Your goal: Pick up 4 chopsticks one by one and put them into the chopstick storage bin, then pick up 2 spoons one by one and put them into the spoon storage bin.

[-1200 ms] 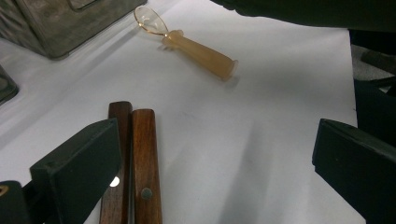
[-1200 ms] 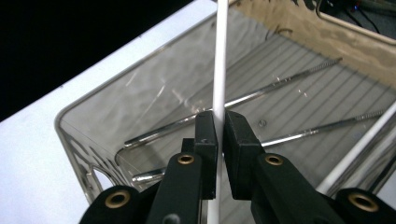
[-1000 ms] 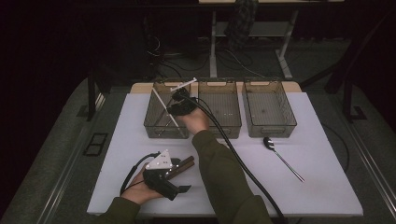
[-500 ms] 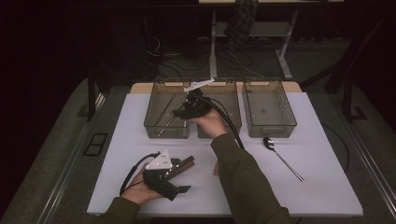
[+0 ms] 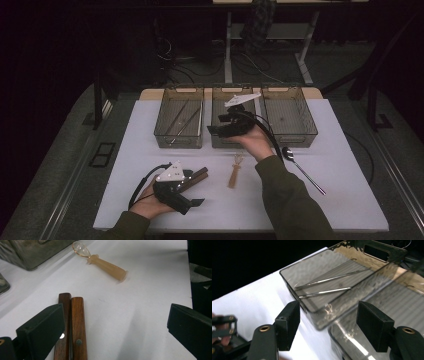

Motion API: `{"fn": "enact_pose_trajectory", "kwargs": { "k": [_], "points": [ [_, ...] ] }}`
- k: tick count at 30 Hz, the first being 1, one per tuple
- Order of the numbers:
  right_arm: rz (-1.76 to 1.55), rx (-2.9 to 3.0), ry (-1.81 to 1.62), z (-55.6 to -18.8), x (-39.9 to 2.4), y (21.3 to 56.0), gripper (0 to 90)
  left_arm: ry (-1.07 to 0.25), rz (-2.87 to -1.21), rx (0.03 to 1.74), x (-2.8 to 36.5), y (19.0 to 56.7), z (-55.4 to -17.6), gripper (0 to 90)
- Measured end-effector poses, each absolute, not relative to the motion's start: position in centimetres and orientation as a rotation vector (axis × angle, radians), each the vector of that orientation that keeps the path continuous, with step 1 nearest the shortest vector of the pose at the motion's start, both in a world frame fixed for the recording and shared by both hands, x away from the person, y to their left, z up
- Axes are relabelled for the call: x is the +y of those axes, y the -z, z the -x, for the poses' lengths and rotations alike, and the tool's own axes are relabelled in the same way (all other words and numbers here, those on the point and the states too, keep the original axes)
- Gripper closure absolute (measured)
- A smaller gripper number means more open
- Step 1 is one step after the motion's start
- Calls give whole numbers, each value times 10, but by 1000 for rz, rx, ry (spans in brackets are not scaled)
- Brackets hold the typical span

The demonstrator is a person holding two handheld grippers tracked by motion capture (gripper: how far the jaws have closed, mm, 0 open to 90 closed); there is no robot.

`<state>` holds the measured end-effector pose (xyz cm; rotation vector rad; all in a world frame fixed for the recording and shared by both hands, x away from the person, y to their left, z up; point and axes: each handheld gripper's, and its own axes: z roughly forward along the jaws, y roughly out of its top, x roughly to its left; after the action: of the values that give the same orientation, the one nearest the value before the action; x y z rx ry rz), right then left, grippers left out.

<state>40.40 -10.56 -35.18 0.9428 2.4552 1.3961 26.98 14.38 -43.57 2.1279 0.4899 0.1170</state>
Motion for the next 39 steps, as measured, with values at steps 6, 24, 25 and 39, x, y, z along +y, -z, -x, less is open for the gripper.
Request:
{"fn": "enact_pose_trajectory", "kwargs": {
  "k": [6,24,25,39],
  "points": [
    [-942,2436,-1410,-391,-131,351,352,-118,-2125,494,144,436,-270,0],
    [-974,2380,-1389,-351,-201,366,353,-125,-2134,504,144,437,-270,0],
    [-987,2374,-1390,-349,-206,369,355,-127,-2136,504,144,437,-270,0],
    [-1144,2333,-1286,-334,-270,392,383,-130,-2127,508,144,436,-271,0]
  ]
}}
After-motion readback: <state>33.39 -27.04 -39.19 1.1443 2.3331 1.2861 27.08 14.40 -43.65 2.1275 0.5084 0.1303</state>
